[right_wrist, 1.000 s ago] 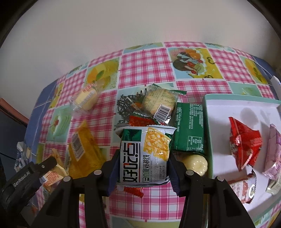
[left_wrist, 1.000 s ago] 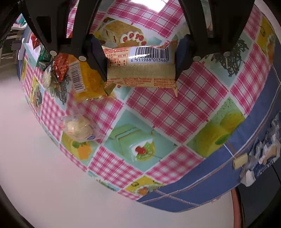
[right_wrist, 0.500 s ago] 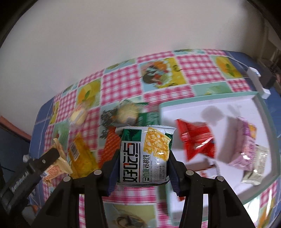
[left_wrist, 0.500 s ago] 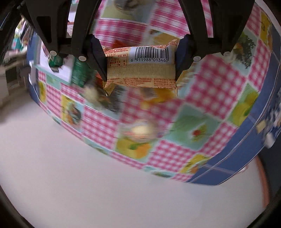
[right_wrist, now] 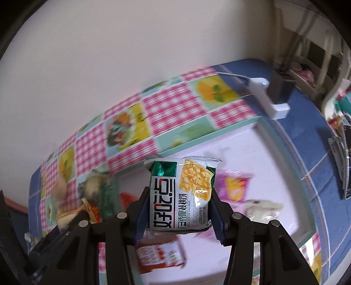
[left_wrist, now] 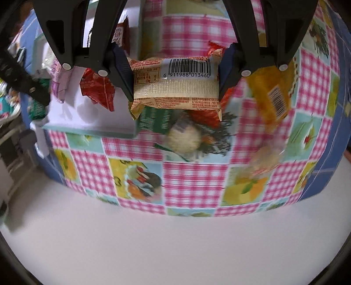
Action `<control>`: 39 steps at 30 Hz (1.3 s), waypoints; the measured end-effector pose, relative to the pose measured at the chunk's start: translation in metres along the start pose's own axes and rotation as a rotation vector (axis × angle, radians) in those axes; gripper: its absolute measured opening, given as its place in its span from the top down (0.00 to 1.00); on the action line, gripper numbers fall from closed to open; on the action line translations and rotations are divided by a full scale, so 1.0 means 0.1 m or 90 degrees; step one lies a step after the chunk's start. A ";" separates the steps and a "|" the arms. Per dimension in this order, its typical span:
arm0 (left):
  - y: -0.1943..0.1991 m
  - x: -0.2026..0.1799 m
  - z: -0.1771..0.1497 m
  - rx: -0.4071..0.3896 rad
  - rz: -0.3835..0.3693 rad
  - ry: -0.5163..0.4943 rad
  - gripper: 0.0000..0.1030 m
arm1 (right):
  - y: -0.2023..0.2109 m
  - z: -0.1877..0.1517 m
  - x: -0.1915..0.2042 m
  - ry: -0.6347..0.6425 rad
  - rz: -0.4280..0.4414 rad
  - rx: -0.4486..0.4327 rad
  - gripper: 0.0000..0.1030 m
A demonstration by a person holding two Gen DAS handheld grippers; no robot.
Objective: Organize snacks
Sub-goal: 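Carry both packs into the white tray and open both tools, then withdraw both tools from the tray back toward the snack pile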
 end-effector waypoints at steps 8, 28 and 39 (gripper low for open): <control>-0.22 -0.49 -0.09 0.008 0.013 -0.068 0.32 | -0.17 0.03 -0.53 -0.063 -0.015 0.007 0.49; -0.55 -0.97 -0.25 0.069 -0.035 -0.062 0.28 | -0.43 -0.06 -1.13 -0.103 -0.060 0.037 0.49; -0.29 -0.83 -0.18 0.044 -0.058 -0.025 0.04 | -0.36 -0.04 -1.11 -0.083 -0.064 0.018 0.23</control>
Point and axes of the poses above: each gripper's, at about its wrist camera, not at the fingertips, and y roughly against the way its jaws point, x to its left, z to its top, the point moved 8 cm from there along -y, roughly the way its jaws point, and after that the axes turned 12 degrees about y, right-handed, at the moved point
